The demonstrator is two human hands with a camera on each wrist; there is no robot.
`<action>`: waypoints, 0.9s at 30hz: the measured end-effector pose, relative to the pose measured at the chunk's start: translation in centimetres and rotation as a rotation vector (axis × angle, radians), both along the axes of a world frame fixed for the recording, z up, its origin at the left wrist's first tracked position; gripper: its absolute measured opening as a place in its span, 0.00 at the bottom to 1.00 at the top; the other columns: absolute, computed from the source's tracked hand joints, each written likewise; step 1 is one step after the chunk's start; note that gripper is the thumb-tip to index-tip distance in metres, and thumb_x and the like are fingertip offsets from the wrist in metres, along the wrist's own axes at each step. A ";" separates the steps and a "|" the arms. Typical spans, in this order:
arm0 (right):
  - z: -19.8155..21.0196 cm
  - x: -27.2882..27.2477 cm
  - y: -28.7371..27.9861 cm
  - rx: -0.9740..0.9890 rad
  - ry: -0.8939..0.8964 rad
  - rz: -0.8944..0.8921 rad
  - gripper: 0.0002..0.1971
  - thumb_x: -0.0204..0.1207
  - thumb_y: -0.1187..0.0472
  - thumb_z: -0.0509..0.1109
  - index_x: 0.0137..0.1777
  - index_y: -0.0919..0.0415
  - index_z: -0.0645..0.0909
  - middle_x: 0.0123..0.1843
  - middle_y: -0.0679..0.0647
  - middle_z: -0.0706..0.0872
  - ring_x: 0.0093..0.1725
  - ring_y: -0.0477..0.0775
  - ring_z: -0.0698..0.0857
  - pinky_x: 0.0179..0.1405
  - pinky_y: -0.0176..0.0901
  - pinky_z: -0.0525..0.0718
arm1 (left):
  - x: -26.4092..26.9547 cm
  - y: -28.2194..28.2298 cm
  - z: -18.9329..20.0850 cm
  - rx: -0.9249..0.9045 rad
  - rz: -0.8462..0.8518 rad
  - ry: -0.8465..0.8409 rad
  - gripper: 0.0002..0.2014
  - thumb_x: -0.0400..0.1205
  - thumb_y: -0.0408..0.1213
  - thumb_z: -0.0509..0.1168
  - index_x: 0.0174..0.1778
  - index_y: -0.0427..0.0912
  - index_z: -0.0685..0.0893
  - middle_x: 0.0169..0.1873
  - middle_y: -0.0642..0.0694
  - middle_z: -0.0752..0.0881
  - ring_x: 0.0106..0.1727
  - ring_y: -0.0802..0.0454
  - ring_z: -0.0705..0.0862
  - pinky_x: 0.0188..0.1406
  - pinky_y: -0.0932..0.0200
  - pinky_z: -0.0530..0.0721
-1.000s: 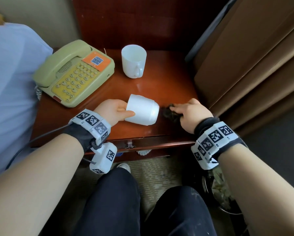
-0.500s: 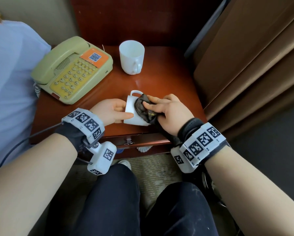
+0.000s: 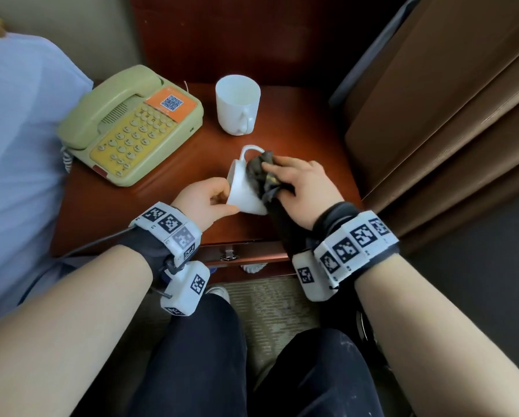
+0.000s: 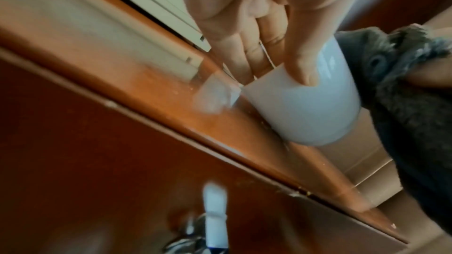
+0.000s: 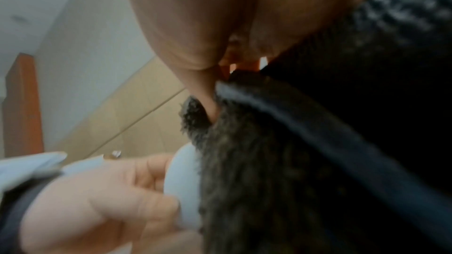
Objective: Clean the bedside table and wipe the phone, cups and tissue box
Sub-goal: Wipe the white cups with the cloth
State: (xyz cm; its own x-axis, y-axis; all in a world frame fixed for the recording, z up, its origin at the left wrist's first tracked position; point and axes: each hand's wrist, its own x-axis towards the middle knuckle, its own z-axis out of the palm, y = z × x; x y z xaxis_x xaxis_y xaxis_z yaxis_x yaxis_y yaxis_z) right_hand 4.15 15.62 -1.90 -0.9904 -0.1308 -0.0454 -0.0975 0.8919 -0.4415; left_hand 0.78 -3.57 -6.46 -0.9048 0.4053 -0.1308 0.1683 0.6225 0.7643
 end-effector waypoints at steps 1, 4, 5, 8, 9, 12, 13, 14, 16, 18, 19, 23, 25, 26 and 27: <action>-0.3 0.0 -0.2 0.005 -0.014 0.015 0.26 0.77 0.67 0.59 0.73 0.46 0.72 0.79 0.45 0.67 0.72 0.57 0.66 0.58 0.23 0.50 | -0.1 -0.1 -0.1 -0.021 -0.014 -0.002 0.09 0.75 0.33 0.71 0.36 0.46 0.77 0.37 0.52 0.78 0.42 0.52 0.77 0.36 0.75 0.71; -0.3 0.4 -0.7 -0.007 -0.002 0.016 0.25 0.78 0.69 0.57 0.73 0.47 0.73 0.78 0.43 0.68 0.68 0.55 0.65 0.61 0.24 0.52 | -0.7 -0.7 -0.9 0.055 0.031 -0.033 0.23 0.71 0.29 0.75 0.59 0.41 0.74 0.60 0.46 0.72 0.61 0.53 0.74 0.61 0.64 0.74; -0.3 0.4 -0.8 -0.010 0.004 0.018 0.25 0.78 0.69 0.57 0.73 0.48 0.73 0.78 0.44 0.68 0.67 0.55 0.66 0.61 0.24 0.53 | -1.0 -0.8 -0.9 0.132 0.067 -0.084 0.31 0.69 0.27 0.76 0.63 0.43 0.69 0.67 0.43 0.68 0.65 0.53 0.72 0.67 0.59 0.74; -0.2 -0.2 -0.8 -0.017 0.000 -0.002 0.25 0.78 0.68 0.57 0.73 0.47 0.73 0.78 0.43 0.69 0.67 0.54 0.66 0.63 0.27 0.55 | -2.3 -0.6 -0.9 0.241 -0.011 -0.222 0.54 0.62 0.31 0.81 0.78 0.49 0.53 0.79 0.46 0.60 0.75 0.53 0.68 0.74 0.51 0.71; -0.1 -0.4 -0.7 0.000 0.000 -0.002 0.25 0.79 0.68 0.57 0.73 0.47 0.72 0.78 0.43 0.68 0.67 0.54 0.66 0.64 0.28 0.57 | -2.7 -0.4 -0.8 0.207 -0.060 -0.238 0.59 0.59 0.37 0.81 0.80 0.53 0.49 0.79 0.47 0.61 0.75 0.52 0.68 0.74 0.51 0.71; 0.1 -0.5 -1.3 0.071 0.058 0.031 0.26 0.77 0.68 0.56 0.73 0.49 0.72 0.78 0.47 0.69 0.67 0.59 0.67 0.70 0.41 0.67 | -3.7 0.1 -0.7 0.071 -0.059 -0.185 0.58 0.59 0.45 0.81 0.81 0.51 0.53 0.76 0.47 0.68 0.74 0.50 0.71 0.74 0.49 0.72; 0.0 -0.3 -1.8 0.093 0.111 0.098 0.26 0.74 0.68 0.56 0.71 0.52 0.76 0.76 0.51 0.73 0.64 0.64 0.71 0.66 0.50 0.74 | -3.7 0.2 -0.6 0.013 -0.051 -0.148 0.56 0.60 0.47 0.81 0.81 0.47 0.55 0.76 0.46 0.69 0.74 0.49 0.71 0.75 0.50 0.70; -0.1 0.0 -2.3 0.100 0.139 0.182 0.26 0.71 0.67 0.54 0.67 0.55 0.80 0.72 0.55 0.78 0.58 0.68 0.76 0.57 0.56 0.80 | -3.8 0.3 -0.7 -0.040 -0.048 -0.102 0.54 0.62 0.46 0.81 0.80 0.45 0.58 0.75 0.44 0.69 0.74 0.48 0.71 0.75 0.52 0.69; -1.1 0.4 -2.1 0.141 0.152 0.275 0.27 0.67 0.62 0.51 0.60 0.56 0.85 0.66 0.58 0.83 0.50 0.70 0.80 0.45 0.57 0.85 | -3.7 0.4 -0.5 -0.087 -0.057 -0.043 0.48 0.65 0.43 0.80 0.78 0.43 0.62 0.75 0.43 0.69 0.74 0.48 0.70 0.70 0.58 0.69; -1.2 0.3 -1.1 0.173 0.095 0.238 0.28 0.68 0.62 0.49 0.62 0.54 0.84 0.69 0.56 0.81 0.54 0.69 0.79 0.51 0.55 0.82 | -3.4 0.4 -0.2 -0.079 -0.040 -0.051 0.45 0.66 0.43 0.79 0.77 0.44 0.63 0.73 0.46 0.69 0.72 0.50 0.72 0.63 0.61 0.69; -1.0 0.3 -0.4 0.182 0.090 0.168 0.27 0.71 0.63 0.49 0.65 0.52 0.82 0.72 0.54 0.78 0.58 0.68 0.76 0.56 0.54 0.80 | -3.4 0.5 -0.1 -0.077 -0.026 -0.058 0.46 0.67 0.43 0.79 0.78 0.45 0.61 0.73 0.47 0.68 0.71 0.50 0.72 0.61 0.61 0.69; -0.5 0.4 2.4 0.206 -0.004 -0.082 0.28 0.75 0.71 0.55 0.74 0.48 0.72 0.78 0.47 0.69 0.69 0.59 0.67 0.70 0.42 0.66 | -3.1 0.6 -0.2 -0.092 -0.017 -0.059 0.48 0.67 0.43 0.79 0.79 0.43 0.59 0.74 0.46 0.67 0.71 0.48 0.72 0.60 0.58 0.73; -0.2 0.3 0.8 0.140 0.127 -0.061 0.28 0.72 0.71 0.55 0.70 0.53 0.77 0.74 0.53 0.76 0.62 0.66 0.73 0.64 0.47 0.73 | -2.9 0.7 -0.2 -0.090 -0.005 -0.056 0.48 0.66 0.43 0.79 0.78 0.42 0.59 0.73 0.46 0.67 0.71 0.49 0.71 0.61 0.58 0.72; 0.1 0.3 -0.5 0.100 0.164 0.009 0.27 0.69 0.69 0.54 0.67 0.55 0.80 0.71 0.56 0.79 0.57 0.69 0.76 0.59 0.49 0.76 | -2.8 0.7 -0.3 -0.069 0.005 -0.062 0.49 0.64 0.44 0.80 0.77 0.42 0.60 0.73 0.46 0.67 0.71 0.50 0.71 0.61 0.59 0.71; 0.2 0.3 -1.8 0.085 0.205 0.083 0.28 0.69 0.67 0.52 0.66 0.55 0.81 0.70 0.57 0.80 0.54 0.69 0.77 0.57 0.50 0.77 | -2.8 0.8 -0.4 -0.031 0.019 -0.074 0.49 0.61 0.45 0.81 0.76 0.42 0.63 0.72 0.45 0.68 0.71 0.50 0.72 0.63 0.59 0.71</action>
State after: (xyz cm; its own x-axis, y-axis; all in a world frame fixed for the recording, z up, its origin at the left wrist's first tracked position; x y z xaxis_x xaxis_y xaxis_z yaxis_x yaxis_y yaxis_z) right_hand 4.45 13.84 -1.71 -0.9661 -0.2163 0.1412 -0.2518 0.9105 -0.3281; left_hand -2.01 -2.81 -6.82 -0.8998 0.3828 -0.2093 0.1002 0.6482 0.7548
